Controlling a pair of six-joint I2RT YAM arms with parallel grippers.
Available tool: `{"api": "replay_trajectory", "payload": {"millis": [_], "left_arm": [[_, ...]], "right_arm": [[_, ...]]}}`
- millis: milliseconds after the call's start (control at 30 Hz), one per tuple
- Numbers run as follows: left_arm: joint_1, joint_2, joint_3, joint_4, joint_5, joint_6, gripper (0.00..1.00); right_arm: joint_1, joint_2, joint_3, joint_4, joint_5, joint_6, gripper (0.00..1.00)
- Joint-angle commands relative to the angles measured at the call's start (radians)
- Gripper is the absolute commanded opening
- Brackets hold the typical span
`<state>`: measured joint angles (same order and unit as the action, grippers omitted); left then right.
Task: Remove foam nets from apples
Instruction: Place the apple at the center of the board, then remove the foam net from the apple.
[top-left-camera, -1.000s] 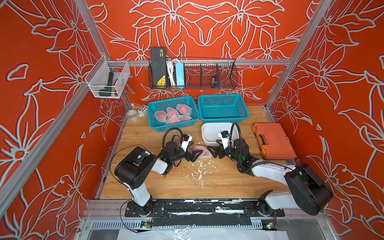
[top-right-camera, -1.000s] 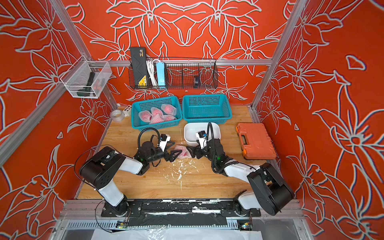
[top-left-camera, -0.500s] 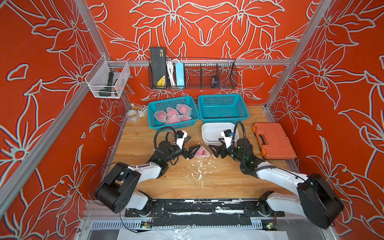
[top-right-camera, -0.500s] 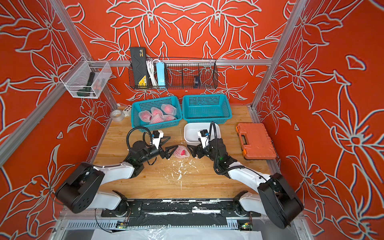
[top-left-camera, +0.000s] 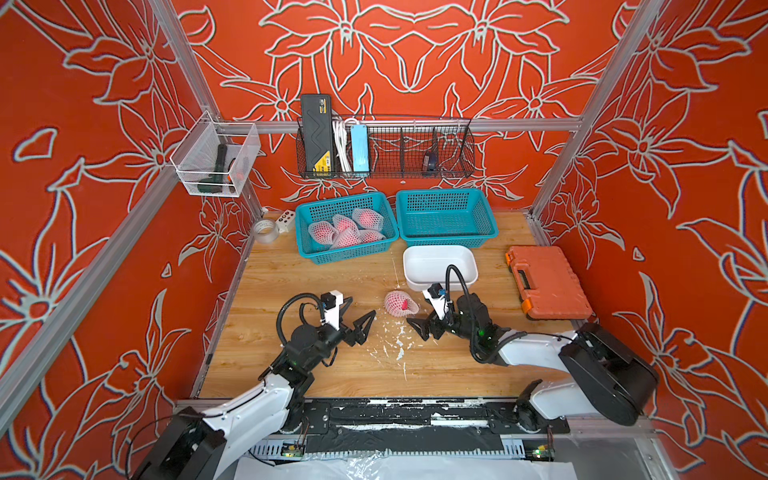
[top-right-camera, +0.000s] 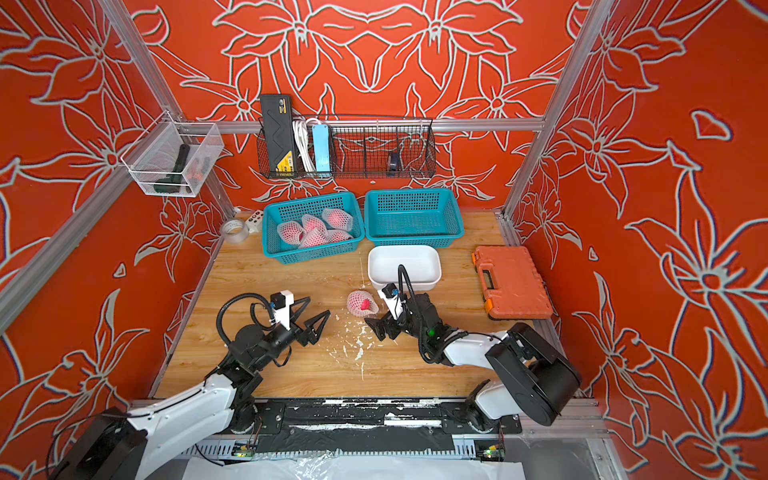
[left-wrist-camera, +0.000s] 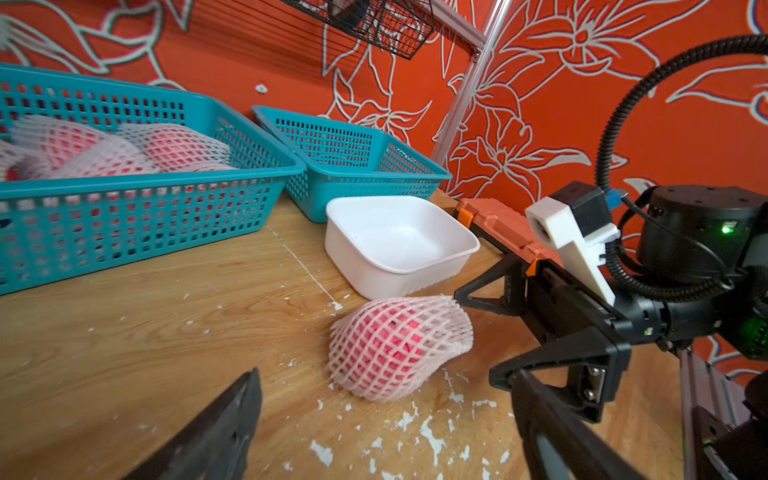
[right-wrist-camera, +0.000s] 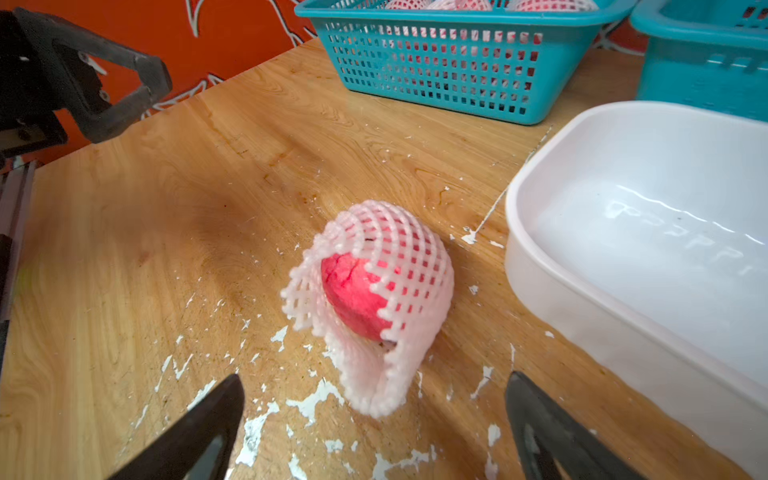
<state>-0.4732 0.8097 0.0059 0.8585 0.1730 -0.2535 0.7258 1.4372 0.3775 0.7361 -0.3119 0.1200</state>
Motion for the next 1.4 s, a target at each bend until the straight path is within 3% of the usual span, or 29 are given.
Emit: {"api": "replay_trajectory", "payload": {"millis": [0, 200, 367, 767, 1000, 1067, 1233, 1367], "left_arm": [[-0.005, -0.048, -0.017, -0.030, -0.055, 0.009, 0.92], [-0.004, -0.019, -0.015, 0.001, -0.022, 0.017, 0.92], [-0.003, 0.007, -0.010, 0.014, -0.005, 0.025, 0.92], [-0.002, 0.010, 0.017, -0.024, -0.002, 0.053, 0.92], [0.001, 0.057, 0.062, -0.032, -0.001, 0.068, 0.93], [0.001, 0.079, 0.086, -0.040, -0.004, 0.066, 0.92], [0.007, 0.131, 0.132, -0.049, -0.014, 0.043, 0.92], [0.023, 0.170, 0.179, -0.098, -0.037, 0.009, 0.92]], "right_arm": [[0.023, 0.043, 0.035, 0.079, 0.011, -0.046, 0.98], [0.056, 0.139, 0.094, 0.098, 0.109, -0.052, 0.98], [0.058, 0.205, 0.154, 0.108, 0.093, -0.058, 0.91], [0.059, 0.194, 0.194, 0.078, 0.040, -0.074, 0.37], [0.058, 0.185, 0.237, -0.004, 0.018, -0.084, 0.14], [0.059, 0.168, 0.251, -0.028, 0.008, -0.073, 0.11], [0.059, 0.089, 0.333, -0.218, 0.025, -0.031, 0.00], [0.060, 0.051, 0.501, -0.583, 0.033, -0.025, 0.00]]}}
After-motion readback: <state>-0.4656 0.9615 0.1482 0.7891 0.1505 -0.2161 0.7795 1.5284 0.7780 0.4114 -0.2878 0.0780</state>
